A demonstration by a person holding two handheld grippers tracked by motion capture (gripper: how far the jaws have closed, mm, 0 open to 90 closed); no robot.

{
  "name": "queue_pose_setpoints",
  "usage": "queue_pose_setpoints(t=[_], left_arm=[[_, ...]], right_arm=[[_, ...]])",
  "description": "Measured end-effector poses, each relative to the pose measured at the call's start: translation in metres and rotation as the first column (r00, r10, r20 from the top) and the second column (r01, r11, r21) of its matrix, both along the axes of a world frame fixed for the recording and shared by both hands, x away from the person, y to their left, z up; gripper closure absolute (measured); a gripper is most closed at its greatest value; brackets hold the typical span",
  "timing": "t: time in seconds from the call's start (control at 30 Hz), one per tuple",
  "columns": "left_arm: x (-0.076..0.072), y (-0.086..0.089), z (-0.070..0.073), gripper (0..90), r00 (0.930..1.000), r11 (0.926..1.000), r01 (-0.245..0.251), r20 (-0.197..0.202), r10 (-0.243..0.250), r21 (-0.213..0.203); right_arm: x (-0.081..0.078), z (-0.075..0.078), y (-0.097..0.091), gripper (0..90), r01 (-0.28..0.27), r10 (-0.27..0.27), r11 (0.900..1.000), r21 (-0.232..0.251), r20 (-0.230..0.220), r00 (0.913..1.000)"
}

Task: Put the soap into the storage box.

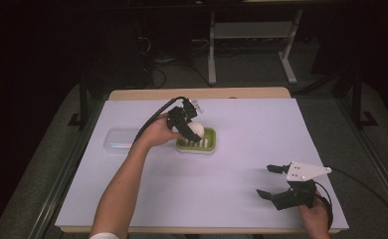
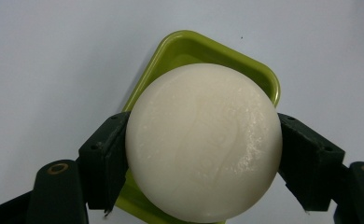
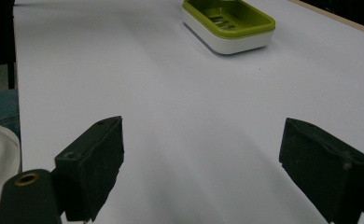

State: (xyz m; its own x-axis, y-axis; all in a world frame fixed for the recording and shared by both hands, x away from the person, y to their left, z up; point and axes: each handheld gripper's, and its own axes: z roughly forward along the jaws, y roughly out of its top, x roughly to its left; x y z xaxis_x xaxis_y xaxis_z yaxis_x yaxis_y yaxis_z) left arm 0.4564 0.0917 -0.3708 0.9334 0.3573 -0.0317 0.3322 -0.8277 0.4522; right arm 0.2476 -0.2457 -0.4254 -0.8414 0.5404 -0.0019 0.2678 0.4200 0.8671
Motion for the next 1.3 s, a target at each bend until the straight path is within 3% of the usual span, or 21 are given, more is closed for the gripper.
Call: queue_pose_setpoints(t=[0.27, 0.5, 0.7, 0.87, 1.3], left_arm=[[0.004, -0.002, -0.004, 25.0, 0.9999, 0.9998, -0.015, -0.004, 0.015, -0.01], [0.006, -0.002, -0.008, 25.1, 0.9999, 0.9998, -0.014, -0.005, 0.014, 0.014], [0.007, -0.004, -0.011, 25.0, 0.9997, 0.9998, -0.022, -0.005, 0.022, 0.004], [0.007, -0.006, -0.016, 25.0, 0.9995, 0.9997, -0.021, -0.025, 0.022, 0.014], [0.01, -0.007, -0.025, 25.0, 0.9989, 0.9988, -0.038, -0.026, 0.039, 0.03]], right_arm=[[0.0, 0.0, 0.0, 13.1, 0.006, -0.006, 1.0, 0.004, 0.003, 1.0], [0.001, 0.0, -0.002, 13.1, 0.003, -0.003, 0.9999, 0.014, 0.001, 1.0], [0.001, -0.001, -0.001, 13.1, 0.005, -0.005, 0.9999, 0.012, -0.004, 1.0], [0.001, -0.001, -0.001, 13.1, 0.002, -0.002, 0.9999, 0.014, -0.004, 1.0], [0.001, -0.001, -0.001, 13.1, 0.0, 0.001, 0.9999, 0.014, -0.009, 1.0]])
